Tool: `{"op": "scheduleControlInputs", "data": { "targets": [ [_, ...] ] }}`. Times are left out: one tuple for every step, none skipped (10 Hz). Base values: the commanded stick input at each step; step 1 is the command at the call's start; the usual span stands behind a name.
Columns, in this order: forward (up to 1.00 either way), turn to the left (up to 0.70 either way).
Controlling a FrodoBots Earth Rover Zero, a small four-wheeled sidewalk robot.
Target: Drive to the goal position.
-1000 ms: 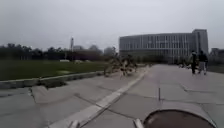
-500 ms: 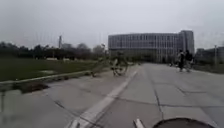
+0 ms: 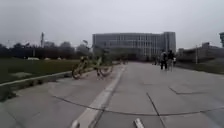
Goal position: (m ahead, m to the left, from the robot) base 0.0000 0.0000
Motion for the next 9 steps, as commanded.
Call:
{"op": "scheduleControlInputs", "data": {
  "targets": [
    [1.00, -0.36],
    [1.00, -0.36],
    [1.00, -0.36],
    [1.00, -0.36],
    [1.00, -0.36],
    [1.00, -0.36],
    [1.00, -0.36],
    [1.00, -0.36],
    [1.00, -0.36]
  ]
}}
